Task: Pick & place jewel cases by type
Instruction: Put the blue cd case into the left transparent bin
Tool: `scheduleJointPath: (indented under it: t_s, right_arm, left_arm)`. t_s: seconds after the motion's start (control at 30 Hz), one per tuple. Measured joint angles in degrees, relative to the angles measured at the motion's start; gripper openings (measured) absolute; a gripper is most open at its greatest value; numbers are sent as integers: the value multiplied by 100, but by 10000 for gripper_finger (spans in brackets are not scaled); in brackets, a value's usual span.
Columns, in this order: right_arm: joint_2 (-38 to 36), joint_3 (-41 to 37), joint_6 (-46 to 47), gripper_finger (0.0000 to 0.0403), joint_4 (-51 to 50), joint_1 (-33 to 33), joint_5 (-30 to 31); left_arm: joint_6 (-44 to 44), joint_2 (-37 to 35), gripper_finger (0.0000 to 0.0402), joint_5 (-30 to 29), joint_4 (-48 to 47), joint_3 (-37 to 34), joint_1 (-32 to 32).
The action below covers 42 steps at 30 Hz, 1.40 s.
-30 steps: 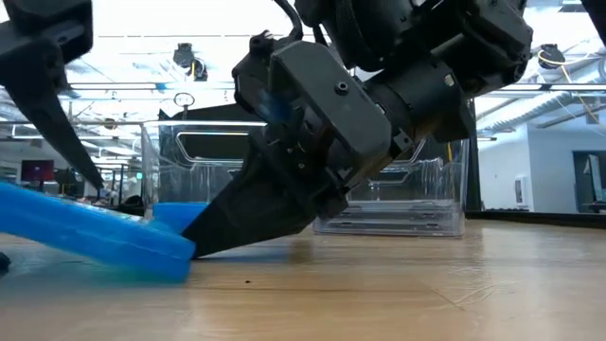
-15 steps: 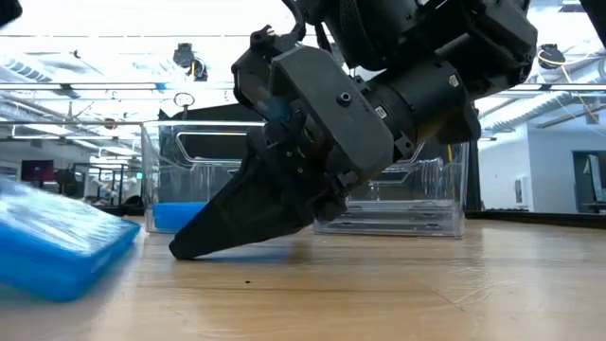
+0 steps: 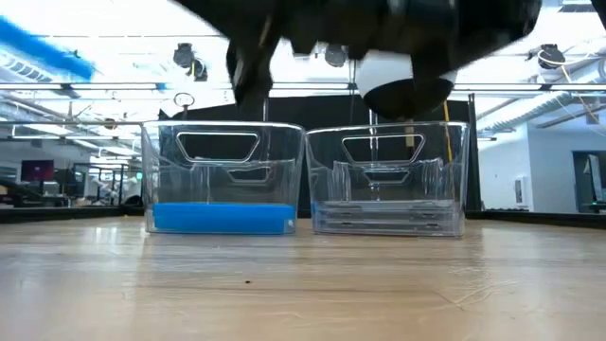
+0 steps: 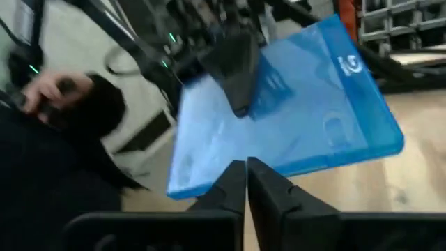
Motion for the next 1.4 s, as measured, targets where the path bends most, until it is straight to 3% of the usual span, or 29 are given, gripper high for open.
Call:
scheduleJointPath:
  t_s: [0.13,0.3,0.47,0.6,0.8,0.93,1.1,1.27,1.4]
  right_arm:
    - [-471,4,306,53,-312,-36,-108]
    - [-917,4,972,144,-714,-143,69]
    - [-901,4,2171,220,-857,-405,-187]
    - [-923,4,2354,241,-804,-476,-309]
    - [-930,7,2354,227,-485,-474,-445]
    - [-913,7,2337,197,-519,-476,-574]
    - [-916,7,2174,143,-593,-485,-550]
    - [-916,4,1864,77,-552,-485,-551]
    - [-916,2,1636,32,-451,-485,-596]
  left_arm:
    - [911,-2,14,-713,3,183,-118]
    - [1874,-11,44,-1438,45,286,-91]
    - [2399,-13,24,-1599,56,286,123]
    - [2457,-13,14,-1860,59,286,318]
    - [2852,-22,44,-1816,61,286,534]
    - [2864,-22,29,-1715,61,286,704]
    - [2854,-24,14,-1728,64,295,823]
    - [2839,-24,45,-1719,65,295,905]
    - [2771,-24,40,-1735,49,295,921]
